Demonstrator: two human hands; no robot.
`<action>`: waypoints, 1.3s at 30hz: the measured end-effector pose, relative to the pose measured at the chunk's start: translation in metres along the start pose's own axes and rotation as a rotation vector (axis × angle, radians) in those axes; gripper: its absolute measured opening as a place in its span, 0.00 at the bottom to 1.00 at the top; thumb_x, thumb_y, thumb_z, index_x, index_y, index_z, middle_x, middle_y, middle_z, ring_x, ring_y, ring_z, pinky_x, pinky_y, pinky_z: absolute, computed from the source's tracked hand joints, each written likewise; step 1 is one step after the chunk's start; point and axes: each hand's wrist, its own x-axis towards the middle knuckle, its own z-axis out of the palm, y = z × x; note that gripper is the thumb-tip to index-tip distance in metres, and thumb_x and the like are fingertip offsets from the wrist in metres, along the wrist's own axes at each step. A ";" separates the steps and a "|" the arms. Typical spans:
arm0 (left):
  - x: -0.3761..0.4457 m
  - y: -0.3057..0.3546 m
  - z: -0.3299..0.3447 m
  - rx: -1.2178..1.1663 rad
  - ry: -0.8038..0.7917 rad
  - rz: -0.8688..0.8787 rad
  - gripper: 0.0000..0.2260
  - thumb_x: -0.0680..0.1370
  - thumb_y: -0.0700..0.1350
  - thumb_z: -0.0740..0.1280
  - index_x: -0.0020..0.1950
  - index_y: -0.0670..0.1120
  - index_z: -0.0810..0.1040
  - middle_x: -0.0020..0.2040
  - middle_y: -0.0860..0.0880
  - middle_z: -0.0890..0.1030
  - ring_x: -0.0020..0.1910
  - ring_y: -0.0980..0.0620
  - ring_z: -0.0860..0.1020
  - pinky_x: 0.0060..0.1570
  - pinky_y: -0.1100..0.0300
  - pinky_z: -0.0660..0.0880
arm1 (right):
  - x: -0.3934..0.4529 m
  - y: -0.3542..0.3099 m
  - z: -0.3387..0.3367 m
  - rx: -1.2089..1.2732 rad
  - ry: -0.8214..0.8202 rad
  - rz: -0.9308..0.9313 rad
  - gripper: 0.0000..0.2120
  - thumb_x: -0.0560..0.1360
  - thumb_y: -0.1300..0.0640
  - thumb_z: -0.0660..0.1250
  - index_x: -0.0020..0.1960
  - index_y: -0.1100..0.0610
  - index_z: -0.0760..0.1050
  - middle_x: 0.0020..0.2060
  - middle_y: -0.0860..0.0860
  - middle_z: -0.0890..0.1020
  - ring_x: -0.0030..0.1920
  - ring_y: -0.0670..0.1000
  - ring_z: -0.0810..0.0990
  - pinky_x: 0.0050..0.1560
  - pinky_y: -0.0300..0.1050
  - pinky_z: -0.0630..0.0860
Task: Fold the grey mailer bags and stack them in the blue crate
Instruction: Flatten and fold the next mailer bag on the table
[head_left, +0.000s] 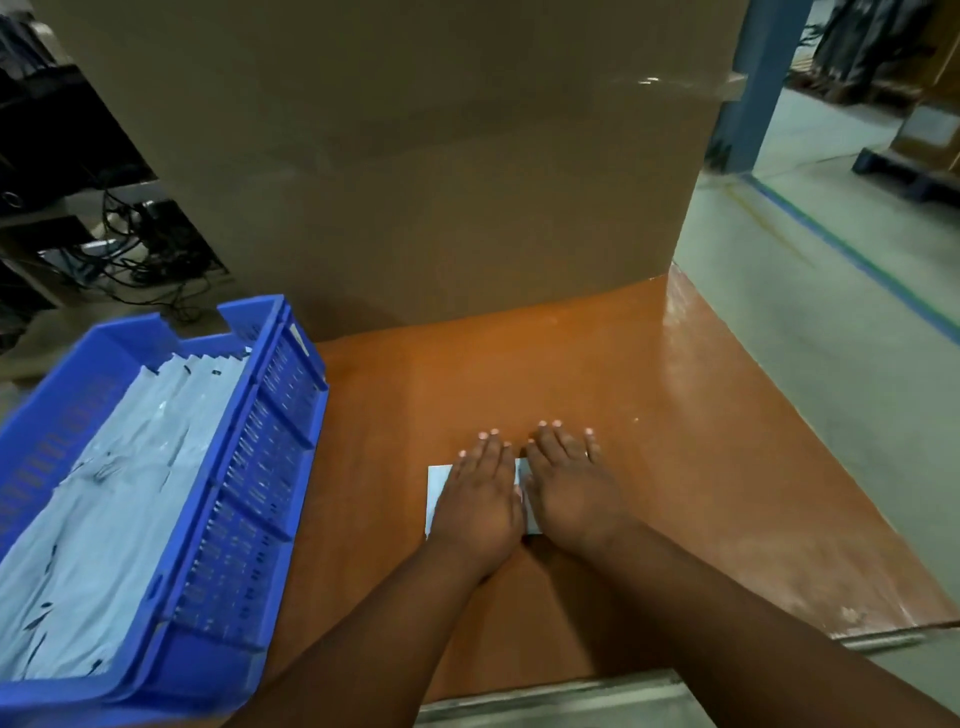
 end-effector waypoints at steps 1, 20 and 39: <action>0.002 0.005 0.003 -0.010 0.010 0.029 0.34 0.82 0.55 0.41 0.85 0.43 0.60 0.86 0.43 0.55 0.86 0.45 0.51 0.84 0.47 0.48 | -0.001 0.004 0.005 0.012 -0.005 0.021 0.36 0.81 0.43 0.39 0.83 0.56 0.62 0.85 0.56 0.58 0.85 0.59 0.53 0.82 0.66 0.46; 0.007 0.016 0.029 0.058 -0.007 0.090 0.30 0.85 0.53 0.45 0.86 0.44 0.57 0.87 0.45 0.54 0.86 0.47 0.52 0.83 0.45 0.50 | -0.019 0.018 0.018 -0.013 -0.036 0.073 0.33 0.85 0.40 0.37 0.87 0.49 0.39 0.85 0.50 0.38 0.85 0.55 0.36 0.82 0.65 0.37; -0.008 -0.021 0.008 0.100 -0.083 0.007 0.37 0.78 0.54 0.39 0.87 0.43 0.53 0.87 0.43 0.53 0.86 0.46 0.49 0.84 0.47 0.47 | 0.006 -0.019 0.030 0.078 0.049 -0.115 0.33 0.83 0.45 0.47 0.85 0.57 0.58 0.85 0.56 0.57 0.85 0.56 0.52 0.84 0.61 0.47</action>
